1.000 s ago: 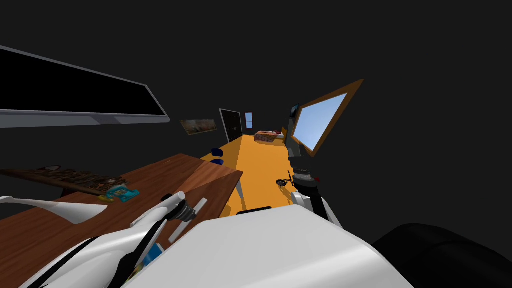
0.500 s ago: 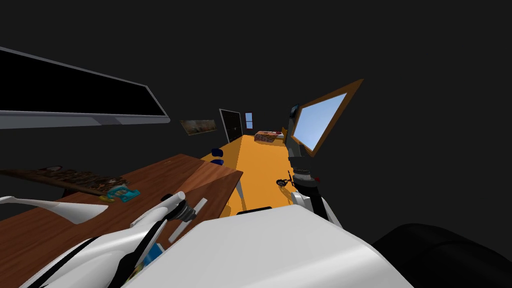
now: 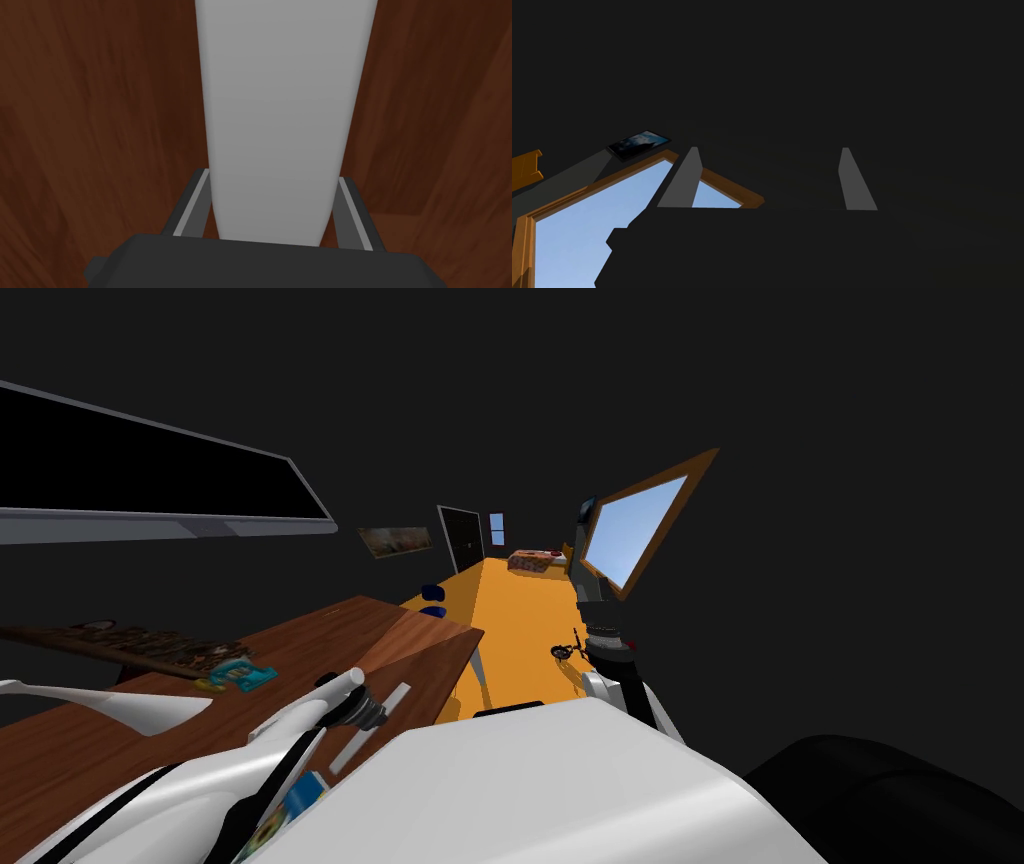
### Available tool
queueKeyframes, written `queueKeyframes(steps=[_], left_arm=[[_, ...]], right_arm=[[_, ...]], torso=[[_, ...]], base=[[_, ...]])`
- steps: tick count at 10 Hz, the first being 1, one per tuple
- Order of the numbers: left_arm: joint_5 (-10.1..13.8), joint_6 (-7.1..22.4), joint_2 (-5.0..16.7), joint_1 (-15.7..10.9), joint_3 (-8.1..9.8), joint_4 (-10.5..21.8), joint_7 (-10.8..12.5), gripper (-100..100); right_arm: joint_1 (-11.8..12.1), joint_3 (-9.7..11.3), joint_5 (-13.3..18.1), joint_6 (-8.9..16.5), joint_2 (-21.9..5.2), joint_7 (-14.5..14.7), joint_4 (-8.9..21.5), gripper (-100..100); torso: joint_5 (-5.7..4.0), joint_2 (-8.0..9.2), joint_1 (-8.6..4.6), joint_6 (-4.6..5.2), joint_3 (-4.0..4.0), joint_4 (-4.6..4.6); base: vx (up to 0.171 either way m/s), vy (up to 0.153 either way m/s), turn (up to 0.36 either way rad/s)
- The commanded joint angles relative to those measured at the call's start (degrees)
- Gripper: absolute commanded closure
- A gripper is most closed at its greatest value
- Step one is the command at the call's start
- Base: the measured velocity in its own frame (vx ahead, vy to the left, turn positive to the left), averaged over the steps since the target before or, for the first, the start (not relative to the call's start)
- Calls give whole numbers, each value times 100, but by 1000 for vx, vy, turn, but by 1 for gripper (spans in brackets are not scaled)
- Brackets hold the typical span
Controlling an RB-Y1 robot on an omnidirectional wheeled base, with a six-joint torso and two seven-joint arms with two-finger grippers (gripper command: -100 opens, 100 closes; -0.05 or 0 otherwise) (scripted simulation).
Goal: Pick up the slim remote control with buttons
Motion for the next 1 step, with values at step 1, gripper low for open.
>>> queueKeyframes(steps=[1], left_arm=[[0,0,0,0,0,0,0,0]], right_arm=[[0,0,0,0,0,0,0,0]], torso=[[0,0,0,0,0,0]], base=[[0,0,0]])
